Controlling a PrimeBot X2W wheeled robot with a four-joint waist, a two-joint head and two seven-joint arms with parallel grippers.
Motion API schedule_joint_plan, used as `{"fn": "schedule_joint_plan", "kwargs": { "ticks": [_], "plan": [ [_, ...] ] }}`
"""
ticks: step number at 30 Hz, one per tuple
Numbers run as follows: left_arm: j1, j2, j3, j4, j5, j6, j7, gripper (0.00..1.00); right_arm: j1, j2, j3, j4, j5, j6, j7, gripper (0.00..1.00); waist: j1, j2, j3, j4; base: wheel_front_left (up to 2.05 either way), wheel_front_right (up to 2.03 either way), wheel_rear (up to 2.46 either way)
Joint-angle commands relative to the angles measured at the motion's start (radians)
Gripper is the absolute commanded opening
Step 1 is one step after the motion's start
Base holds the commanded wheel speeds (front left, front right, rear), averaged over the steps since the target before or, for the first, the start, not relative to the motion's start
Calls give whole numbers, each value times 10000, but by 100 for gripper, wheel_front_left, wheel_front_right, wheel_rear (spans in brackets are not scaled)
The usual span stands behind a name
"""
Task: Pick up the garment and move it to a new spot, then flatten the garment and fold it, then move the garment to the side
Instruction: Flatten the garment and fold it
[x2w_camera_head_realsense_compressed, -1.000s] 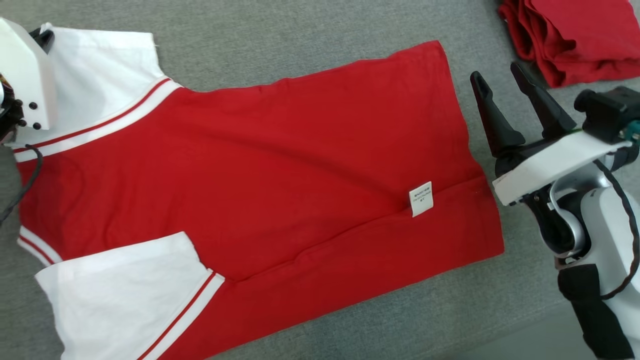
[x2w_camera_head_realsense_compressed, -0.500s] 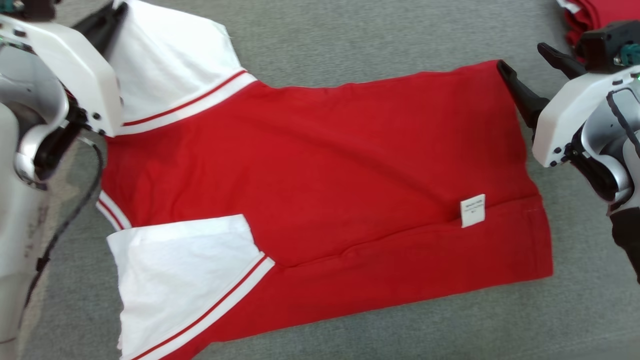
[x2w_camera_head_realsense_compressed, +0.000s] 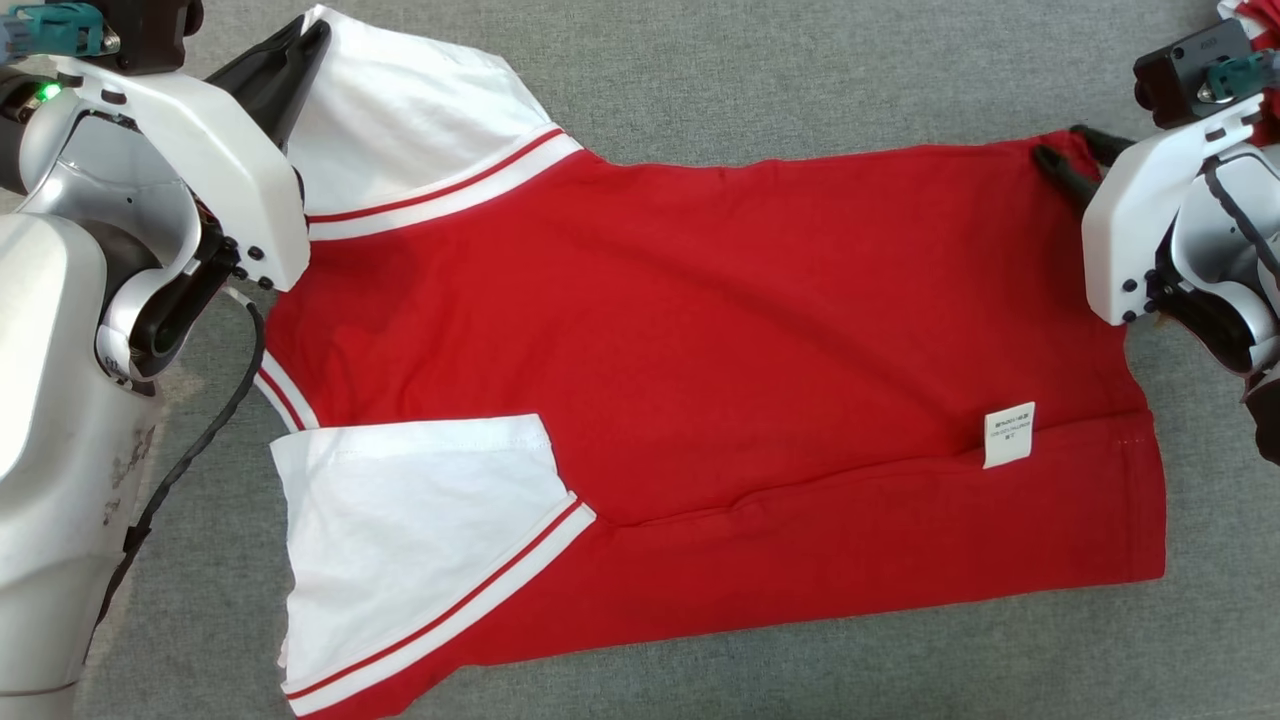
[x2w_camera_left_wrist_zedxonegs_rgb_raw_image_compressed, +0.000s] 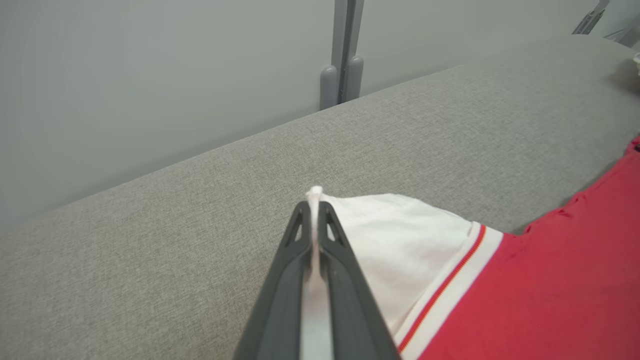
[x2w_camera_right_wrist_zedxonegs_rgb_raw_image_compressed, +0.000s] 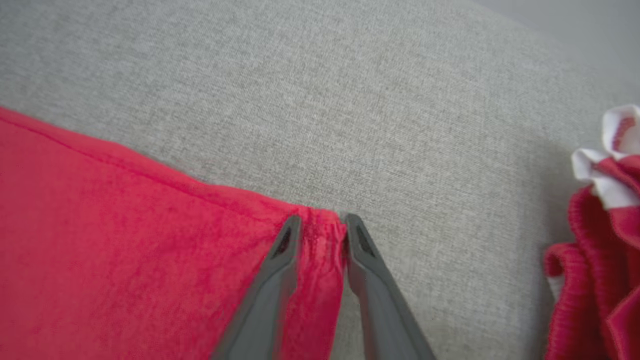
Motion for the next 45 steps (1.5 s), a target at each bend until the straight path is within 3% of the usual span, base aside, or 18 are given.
{"fn": "schedule_joint_plan", "kwargs": {
  "ticks": [1,3,11,17,24,32,40,45],
  "plan": [
    [-8,39,26,34,-32,-6,-74,0,46,-118,116,165,102,-2,126,27,0,0,-15,9,0,0,0],
    [6,62,32,72,-77,-15,-131,0,-20,-145,177,243,188,-2,122,0,0,0,-40,15,0,0,0],
    [320,209,200,-157,-255,-30,-606,0,-49,-144,67,184,483,-2,-723,0,0,0,-282,-71,0,0,0],
    [1354,366,505,-1251,-518,149,-1165,0,599,-285,-156,-440,909,-2,-1777,0,0,0,-591,-98,0,0,0],
    [3662,468,878,-3487,-692,746,-1840,0,2140,-647,-690,-1606,1111,-1,-2593,0,0,0,-1043,-41,0,0,0],
    [6873,180,1133,-5597,-863,1714,-2638,0,4498,-533,-1806,-3094,857,-1,-2957,0,0,0,-1576,120,0,0,0],
    [8700,-346,1236,-5750,-1246,2193,-3299,0,6332,-120,-2968,-4122,560,-1,-2797,0,0,0,-1906,163,0,0,0],
    [9318,-556,1341,-5556,-1495,2186,-3690,0,7109,153,-3529,-4784,184,-1,-2591,0,0,0,-2130,110,0,0,0]
  ]
}}
